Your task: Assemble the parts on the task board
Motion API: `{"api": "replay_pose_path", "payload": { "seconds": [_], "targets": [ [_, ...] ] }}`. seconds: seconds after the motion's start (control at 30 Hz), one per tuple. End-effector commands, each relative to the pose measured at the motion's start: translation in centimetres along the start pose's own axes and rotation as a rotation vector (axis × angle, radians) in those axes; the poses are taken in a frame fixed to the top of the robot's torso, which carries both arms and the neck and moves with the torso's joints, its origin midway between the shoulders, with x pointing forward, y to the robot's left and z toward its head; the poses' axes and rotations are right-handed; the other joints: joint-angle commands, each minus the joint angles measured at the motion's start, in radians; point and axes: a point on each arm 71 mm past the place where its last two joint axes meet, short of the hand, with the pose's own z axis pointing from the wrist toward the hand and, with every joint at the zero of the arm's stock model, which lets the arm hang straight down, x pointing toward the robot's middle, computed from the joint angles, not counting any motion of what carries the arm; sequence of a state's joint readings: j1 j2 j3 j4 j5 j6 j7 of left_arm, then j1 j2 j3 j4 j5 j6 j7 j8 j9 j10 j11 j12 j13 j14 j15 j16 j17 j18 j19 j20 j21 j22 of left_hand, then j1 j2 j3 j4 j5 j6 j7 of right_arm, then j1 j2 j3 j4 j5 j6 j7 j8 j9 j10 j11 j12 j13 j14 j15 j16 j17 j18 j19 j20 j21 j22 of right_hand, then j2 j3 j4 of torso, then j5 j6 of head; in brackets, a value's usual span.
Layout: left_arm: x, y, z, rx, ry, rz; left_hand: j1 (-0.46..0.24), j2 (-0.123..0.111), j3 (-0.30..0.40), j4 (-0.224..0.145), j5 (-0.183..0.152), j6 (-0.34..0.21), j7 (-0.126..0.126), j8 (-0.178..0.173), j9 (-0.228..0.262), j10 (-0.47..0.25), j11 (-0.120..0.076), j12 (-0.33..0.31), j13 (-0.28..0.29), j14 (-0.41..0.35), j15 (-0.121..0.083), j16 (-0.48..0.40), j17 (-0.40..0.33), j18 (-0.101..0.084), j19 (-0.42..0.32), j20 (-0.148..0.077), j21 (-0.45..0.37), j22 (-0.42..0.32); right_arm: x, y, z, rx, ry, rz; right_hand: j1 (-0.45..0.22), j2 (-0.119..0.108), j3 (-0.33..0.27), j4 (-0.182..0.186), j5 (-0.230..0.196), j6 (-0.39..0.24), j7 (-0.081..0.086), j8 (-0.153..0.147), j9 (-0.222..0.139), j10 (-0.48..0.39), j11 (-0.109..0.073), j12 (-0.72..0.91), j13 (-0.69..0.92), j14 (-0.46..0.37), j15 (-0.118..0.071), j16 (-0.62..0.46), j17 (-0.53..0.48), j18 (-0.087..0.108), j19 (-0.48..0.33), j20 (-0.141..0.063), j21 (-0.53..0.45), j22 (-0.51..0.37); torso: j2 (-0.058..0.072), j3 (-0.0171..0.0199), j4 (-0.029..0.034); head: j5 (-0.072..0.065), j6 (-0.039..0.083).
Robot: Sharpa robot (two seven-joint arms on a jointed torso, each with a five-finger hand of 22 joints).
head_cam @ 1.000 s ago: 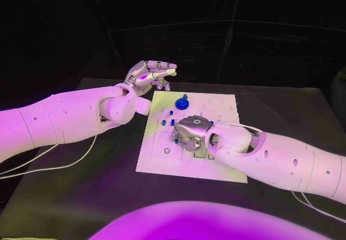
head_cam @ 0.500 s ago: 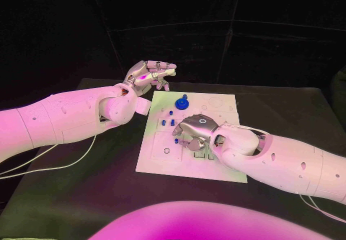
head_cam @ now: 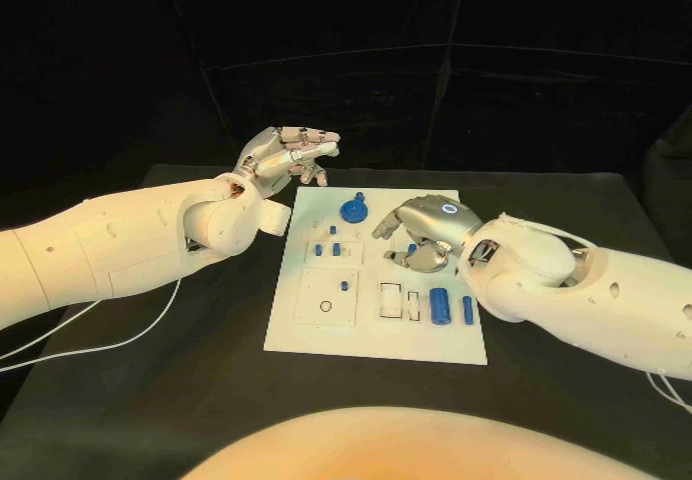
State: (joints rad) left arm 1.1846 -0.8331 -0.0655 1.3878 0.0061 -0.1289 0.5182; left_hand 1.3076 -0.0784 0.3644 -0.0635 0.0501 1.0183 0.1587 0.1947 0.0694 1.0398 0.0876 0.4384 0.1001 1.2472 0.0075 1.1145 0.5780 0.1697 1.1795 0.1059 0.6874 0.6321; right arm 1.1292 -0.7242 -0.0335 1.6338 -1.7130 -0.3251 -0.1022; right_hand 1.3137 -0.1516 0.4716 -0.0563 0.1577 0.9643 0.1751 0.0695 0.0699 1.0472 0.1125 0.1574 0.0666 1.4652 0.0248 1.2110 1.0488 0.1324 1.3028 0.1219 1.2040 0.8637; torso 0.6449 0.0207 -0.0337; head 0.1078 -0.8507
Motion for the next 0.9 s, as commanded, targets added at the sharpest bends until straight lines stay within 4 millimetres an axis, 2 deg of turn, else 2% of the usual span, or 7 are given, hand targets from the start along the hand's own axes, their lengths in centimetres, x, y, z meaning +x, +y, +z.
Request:
{"api": "replay_pose_path", "payload": {
  "seconds": [0.03, 0.13, 0.27, 0.6, 0.73, 0.9],
  "targets": [
    [0.1, -0.1, 0.1, 0.005, 0.014, -0.011, 0.009, 0.004, -0.004, 0.001, 0.001, -0.006, -0.002, 0.004, -0.001, -0.008, -0.001, 0.006, 0.001, -0.006, -0.001, -0.005, -0.001, 0.013, -0.003, 0.002, -0.004, -0.001, -0.4, -1.6, -0.4, 0.085, 0.062, 0.009, -0.01, -0.016, -0.021, 0.003, 0.002, -0.003, -0.014, -0.004, -0.002, -0.005, -0.011, 0.003, -0.003, 0.012, -0.012, -0.004, -0.01, -0.004, 0.01, -0.003, 0.004, 0.003, 0.0, -0.0017, 0.0013, -0.017, 0.012],
    [0.2, -0.1, 0.1, 0.005, 0.016, -0.012, 0.009, 0.004, -0.004, 0.001, 0.001, -0.006, -0.002, 0.004, -0.001, -0.008, -0.001, 0.006, 0.001, -0.006, -0.001, -0.005, -0.001, 0.013, -0.003, 0.002, -0.004, -0.001, -0.9, -3.3, -1.0, 0.133, 0.093, -0.03, -0.005, -0.025, -0.058, 0.003, 0.002, -0.013, -0.018, -0.006, -0.003, -0.031, -0.011, -0.005, -0.004, 0.014, -0.012, -0.006, -0.019, -0.004, 0.011, -0.005, -0.001, -0.004, 0.001, -0.0019, 0.0031, -0.026, 0.012],
    [0.2, -0.1, 0.0, 0.005, 0.015, -0.012, 0.009, 0.004, -0.004, 0.001, 0.001, -0.006, -0.002, 0.004, -0.001, -0.008, -0.001, 0.006, 0.001, -0.006, -0.001, -0.005, -0.001, 0.013, -0.003, 0.002, -0.004, -0.001, -0.9, -4.2, -1.4, 0.163, 0.133, -0.064, 0.013, -0.022, -0.108, 0.003, -0.014, -0.036, -0.022, -0.006, -0.004, -0.062, -0.006, -0.011, -0.003, 0.015, -0.008, -0.007, -0.027, -0.004, 0.011, -0.002, -0.008, -0.013, 0.002, -0.0004, 0.0017, -0.026, 0.015],
    [0.2, -0.1, 0.0, 0.005, 0.016, -0.012, 0.009, 0.004, -0.004, 0.001, 0.001, -0.006, -0.002, 0.004, -0.001, -0.008, -0.001, 0.006, 0.001, -0.006, -0.001, -0.005, -0.001, 0.013, -0.003, 0.002, -0.004, -0.001, -0.3, -4.5, -1.0, 0.165, 0.214, -0.093, 0.033, -0.006, -0.166, 0.009, -0.011, -0.04, -0.022, -0.003, -0.001, -0.078, -0.004, -0.002, -0.002, 0.016, -0.005, -0.005, -0.033, -0.002, 0.011, 0.001, -0.015, -0.023, 0.002, -0.0008, 0.0031, -0.026, 0.016],
    [0.1, -0.1, 0.1, 0.005, 0.015, -0.012, 0.009, 0.004, -0.004, 0.001, 0.001, -0.006, -0.002, 0.004, -0.001, -0.008, -0.001, 0.006, 0.001, -0.006, -0.001, -0.005, -0.001, 0.013, -0.003, 0.002, -0.004, -0.001, -0.1, -4.3, -0.5, 0.157, 0.221, -0.094, 0.044, 0.01, -0.176, 0.009, -0.007, -0.035, -0.021, -0.002, -0.001, -0.064, -0.007, 0.011, -0.001, 0.014, -0.008, -0.009, -0.043, -0.002, 0.013, 0.0, -0.016, -0.023, 0.001, -0.0011, 0.0027, -0.026, 0.017],
    [0.2, -0.1, 0.1, 0.005, 0.016, -0.012, 0.009, 0.004, -0.004, 0.001, 0.001, -0.006, -0.002, 0.004, -0.001, -0.008, -0.001, 0.006, 0.001, -0.006, -0.001, -0.005, -0.001, 0.013, -0.003, 0.002, -0.004, -0.001, 0.5, -4.2, 0.1, 0.15, 0.236, -0.092, 0.061, 0.042, -0.163, 0.01, -0.019, -0.023, -0.022, 0.001, 0.0, -0.013, -0.016, 0.035, -0.002, 0.017, -0.014, 0.0, -0.038, -0.003, 0.02, -0.005, -0.011, -0.016, 0.002, -0.0013, 0.0037, -0.025, 0.017]
  ]
}}
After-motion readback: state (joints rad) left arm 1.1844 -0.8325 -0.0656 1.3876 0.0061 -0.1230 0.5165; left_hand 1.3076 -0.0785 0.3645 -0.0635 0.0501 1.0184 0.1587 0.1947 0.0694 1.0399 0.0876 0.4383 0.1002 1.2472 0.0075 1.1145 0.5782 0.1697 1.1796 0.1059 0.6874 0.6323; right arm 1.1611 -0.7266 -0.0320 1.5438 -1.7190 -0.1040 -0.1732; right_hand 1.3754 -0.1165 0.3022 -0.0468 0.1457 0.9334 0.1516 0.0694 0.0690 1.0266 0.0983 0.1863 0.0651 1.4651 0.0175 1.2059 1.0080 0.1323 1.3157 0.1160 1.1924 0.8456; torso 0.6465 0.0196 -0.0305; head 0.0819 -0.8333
